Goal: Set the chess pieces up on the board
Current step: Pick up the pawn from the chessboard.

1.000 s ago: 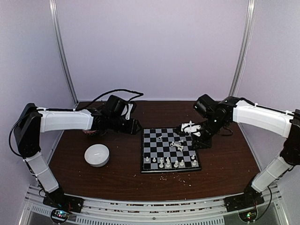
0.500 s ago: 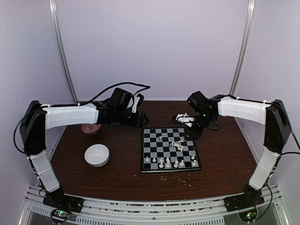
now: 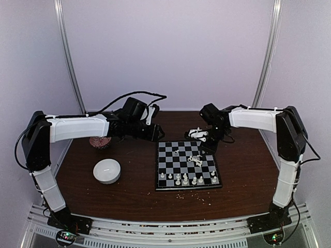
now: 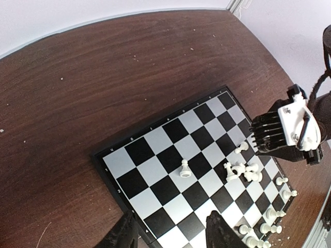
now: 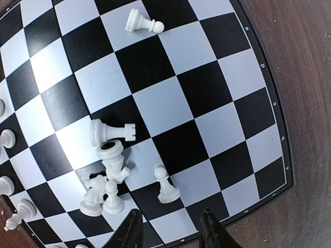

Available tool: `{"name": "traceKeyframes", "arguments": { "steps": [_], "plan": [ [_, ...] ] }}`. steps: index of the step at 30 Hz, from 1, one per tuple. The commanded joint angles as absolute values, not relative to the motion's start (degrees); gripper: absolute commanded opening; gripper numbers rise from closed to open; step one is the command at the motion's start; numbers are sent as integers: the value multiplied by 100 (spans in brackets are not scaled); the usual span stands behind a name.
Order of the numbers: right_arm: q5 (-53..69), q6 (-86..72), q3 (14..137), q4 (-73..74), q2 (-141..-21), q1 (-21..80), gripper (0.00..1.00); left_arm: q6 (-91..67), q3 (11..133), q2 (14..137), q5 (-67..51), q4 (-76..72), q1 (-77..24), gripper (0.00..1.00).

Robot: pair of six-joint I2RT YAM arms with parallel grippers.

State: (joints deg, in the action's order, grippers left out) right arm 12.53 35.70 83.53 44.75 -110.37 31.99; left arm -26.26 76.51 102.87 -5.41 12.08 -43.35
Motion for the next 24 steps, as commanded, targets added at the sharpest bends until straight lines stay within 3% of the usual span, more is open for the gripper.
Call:
{"name": "traceKeyframes", "arguments": {
  "steps": [1, 24],
  "plan": [
    [1257, 3807, 8679, 4632, -11278, 3164, 38, -2619, 7603, 10278, -598, 1103, -4362, 46],
    [1362, 3903, 8945, 5016, -11899, 3164, 31, -2558, 7649, 10385, -610, 1145, -4360, 46]
  ]
}}
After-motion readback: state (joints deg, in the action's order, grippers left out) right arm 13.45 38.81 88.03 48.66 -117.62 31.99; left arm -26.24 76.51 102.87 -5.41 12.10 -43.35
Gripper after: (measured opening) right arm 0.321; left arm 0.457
